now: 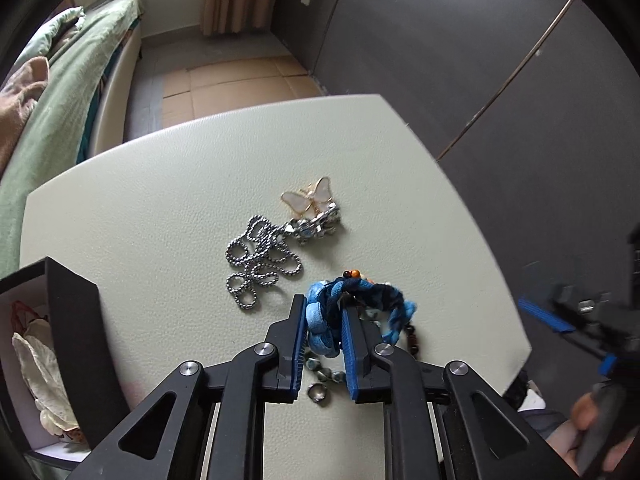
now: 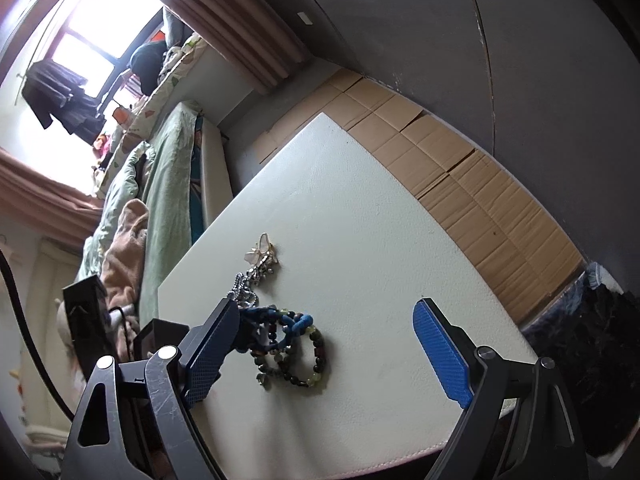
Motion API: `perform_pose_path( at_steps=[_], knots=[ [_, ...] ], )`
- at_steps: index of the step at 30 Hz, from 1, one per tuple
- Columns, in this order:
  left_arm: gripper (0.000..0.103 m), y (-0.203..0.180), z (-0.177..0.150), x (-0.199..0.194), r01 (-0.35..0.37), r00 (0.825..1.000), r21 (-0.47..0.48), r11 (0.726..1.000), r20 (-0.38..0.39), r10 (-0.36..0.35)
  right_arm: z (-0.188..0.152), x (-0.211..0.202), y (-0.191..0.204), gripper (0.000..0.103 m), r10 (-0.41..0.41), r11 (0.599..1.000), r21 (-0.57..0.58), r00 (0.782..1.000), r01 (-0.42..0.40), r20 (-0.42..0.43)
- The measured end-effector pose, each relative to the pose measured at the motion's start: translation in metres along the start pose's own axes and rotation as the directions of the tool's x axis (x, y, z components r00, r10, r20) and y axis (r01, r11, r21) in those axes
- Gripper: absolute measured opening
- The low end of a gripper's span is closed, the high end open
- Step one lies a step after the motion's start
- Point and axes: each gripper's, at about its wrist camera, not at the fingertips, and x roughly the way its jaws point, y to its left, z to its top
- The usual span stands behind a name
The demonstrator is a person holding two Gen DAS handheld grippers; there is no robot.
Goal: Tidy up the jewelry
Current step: 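Grasp the blue knotted bracelet with the left gripper, then drop the blue bracelet into the box while the right gripper grasps the dark bracelet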
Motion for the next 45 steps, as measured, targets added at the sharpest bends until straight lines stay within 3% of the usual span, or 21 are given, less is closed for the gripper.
perform_pose_path(
  at_steps=[7, 10, 15, 20, 34, 37, 39, 45],
  knots=[
    [0.017, 0.012, 0.004, -0.027, -0.017, 0.997, -0.003, 1.0, 0.072, 0.017, -0.006, 0.021, 0.009, 0.09, 0.062, 0.998, -0.003, 0.995, -0.063, -0.073],
    [0.017, 0.024, 0.006, -0.037, -0.024, 0.996, -0.026, 0.999, 0.09, 0.027, -0.009, 0.026, 0.018, 0.084, 0.063, 0.998, -0.027, 0.995, -0.065, -0.078],
    [0.017, 0.045, 0.005, -0.056, -0.034, 0.991, -0.06, 0.998, 0.124, 0.041, -0.017, 0.042, 0.034, 0.055, 0.071, 0.995, -0.058, 0.99, -0.079, -0.125],
    [0.017, 0.065, 0.003, -0.074, -0.03, 0.988, -0.092, 0.995, 0.15, 0.044, -0.025, 0.058, 0.052, 0.038, 0.061, 0.992, -0.1, 0.985, -0.078, -0.163],
    [0.017, 0.109, -0.009, -0.117, -0.011, 0.977, -0.165, 0.986, 0.207, 0.046, -0.036, 0.097, 0.073, 0.033, -0.067, 0.986, -0.162, 0.978, 0.035, -0.197],
    [0.017, 0.119, -0.011, -0.125, -0.006, 0.976, -0.184, 0.983, 0.214, 0.046, -0.037, 0.098, 0.079, 0.028, -0.109, 0.977, -0.198, 0.979, 0.074, -0.174],
    [0.017, 0.123, -0.013, -0.13, -0.007, 0.975, -0.19, 0.982, 0.217, 0.049, -0.038, 0.099, 0.079, 0.011, -0.13, 0.974, -0.205, 0.978, 0.095, -0.166],
    [0.018, 0.135, -0.017, -0.139, -0.009, 0.975, -0.208, 0.978, 0.215, 0.055, -0.034, 0.089, 0.078, 0.01, -0.107, 0.98, -0.183, 0.986, 0.083, -0.126]
  ],
)
